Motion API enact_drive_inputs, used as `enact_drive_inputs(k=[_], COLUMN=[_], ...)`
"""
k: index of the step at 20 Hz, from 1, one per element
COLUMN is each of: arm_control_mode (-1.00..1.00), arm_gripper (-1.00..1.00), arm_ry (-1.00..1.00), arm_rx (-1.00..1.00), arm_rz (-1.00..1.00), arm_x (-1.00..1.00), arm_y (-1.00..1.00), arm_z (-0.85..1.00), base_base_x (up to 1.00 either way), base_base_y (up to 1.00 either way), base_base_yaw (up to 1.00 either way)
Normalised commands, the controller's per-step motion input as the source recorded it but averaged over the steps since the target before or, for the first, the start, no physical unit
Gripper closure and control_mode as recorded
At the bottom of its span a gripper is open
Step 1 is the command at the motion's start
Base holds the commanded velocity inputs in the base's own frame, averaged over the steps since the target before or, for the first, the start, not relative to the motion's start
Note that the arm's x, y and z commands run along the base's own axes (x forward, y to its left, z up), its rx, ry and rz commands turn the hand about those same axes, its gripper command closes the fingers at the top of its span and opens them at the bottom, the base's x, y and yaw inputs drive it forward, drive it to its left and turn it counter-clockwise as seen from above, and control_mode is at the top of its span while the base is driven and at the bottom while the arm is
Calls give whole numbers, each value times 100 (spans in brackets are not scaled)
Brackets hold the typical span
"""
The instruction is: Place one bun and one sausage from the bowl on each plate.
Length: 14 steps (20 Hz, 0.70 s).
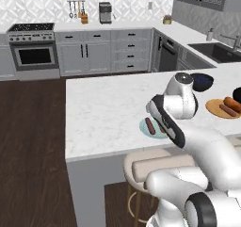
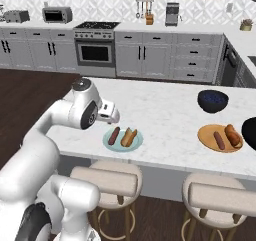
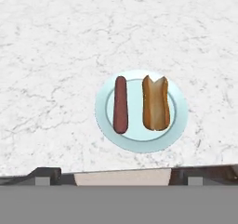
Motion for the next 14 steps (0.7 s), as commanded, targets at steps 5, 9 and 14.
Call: enact_drive_inputs(k=[5,9,14], arm_control_mode=[-100,-100,-100], arm_gripper=[-100,-100,-100], arm_ry=[0,0,0], arm_rx=[0,0,0], arm_rz=[0,-3,-8], arm_x=[-100,-94,-49], arm_y=[-1,-1,-4], arm_z=[34,34,48], base_base_x=[0,0,0], base_base_y=[0,0,0], base_base_yaw=[0,0,0])
